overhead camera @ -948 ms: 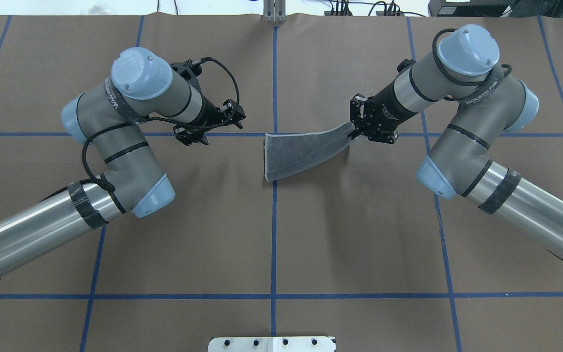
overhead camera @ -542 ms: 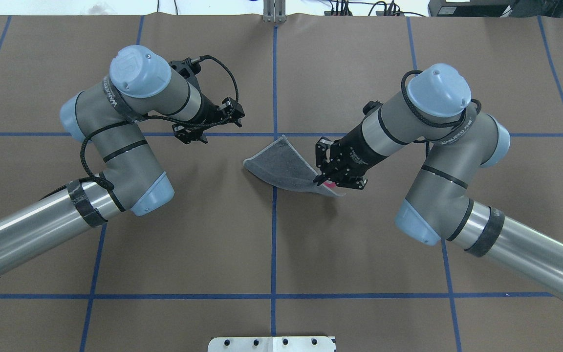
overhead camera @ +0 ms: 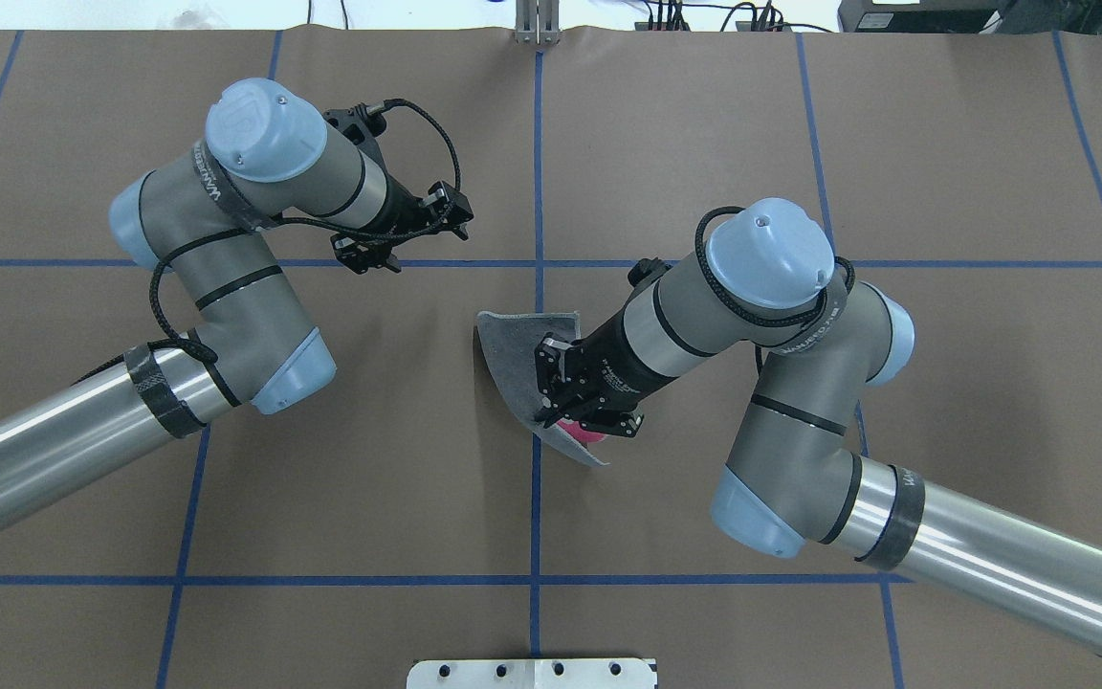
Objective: Fold towel twice with both arms
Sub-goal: 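Lift and swing the towel end with the right gripper, rotating the strip upright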
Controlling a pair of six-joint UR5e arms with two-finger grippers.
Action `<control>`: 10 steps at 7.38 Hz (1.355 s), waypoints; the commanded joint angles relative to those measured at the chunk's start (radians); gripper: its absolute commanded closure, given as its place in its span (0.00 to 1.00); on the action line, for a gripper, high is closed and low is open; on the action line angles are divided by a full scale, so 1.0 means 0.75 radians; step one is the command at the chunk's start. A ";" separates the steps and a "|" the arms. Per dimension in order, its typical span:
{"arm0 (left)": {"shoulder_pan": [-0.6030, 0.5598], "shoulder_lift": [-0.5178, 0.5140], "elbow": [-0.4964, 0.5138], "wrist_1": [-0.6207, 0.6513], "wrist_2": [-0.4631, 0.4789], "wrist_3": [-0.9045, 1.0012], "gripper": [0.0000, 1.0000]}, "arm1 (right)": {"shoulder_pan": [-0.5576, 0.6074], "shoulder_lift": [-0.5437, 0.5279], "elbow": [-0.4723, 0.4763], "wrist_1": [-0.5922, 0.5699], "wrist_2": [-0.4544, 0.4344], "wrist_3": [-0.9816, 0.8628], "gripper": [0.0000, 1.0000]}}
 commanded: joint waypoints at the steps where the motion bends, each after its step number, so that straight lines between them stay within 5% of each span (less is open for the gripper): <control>1: -0.011 0.000 0.000 0.000 -0.002 0.000 0.00 | -0.020 0.083 -0.083 0.007 -0.070 -0.006 0.85; 2: -0.011 0.000 0.000 0.000 -0.004 0.002 0.00 | -0.018 0.090 -0.098 0.013 -0.073 -0.008 0.01; 7: -0.009 0.004 -0.008 -0.002 -0.038 0.006 0.00 | 0.059 0.131 -0.086 0.015 -0.073 -0.004 0.00; 10: 0.009 0.085 -0.136 0.000 -0.116 -0.002 0.00 | 0.180 0.119 -0.088 0.011 -0.073 -0.031 0.00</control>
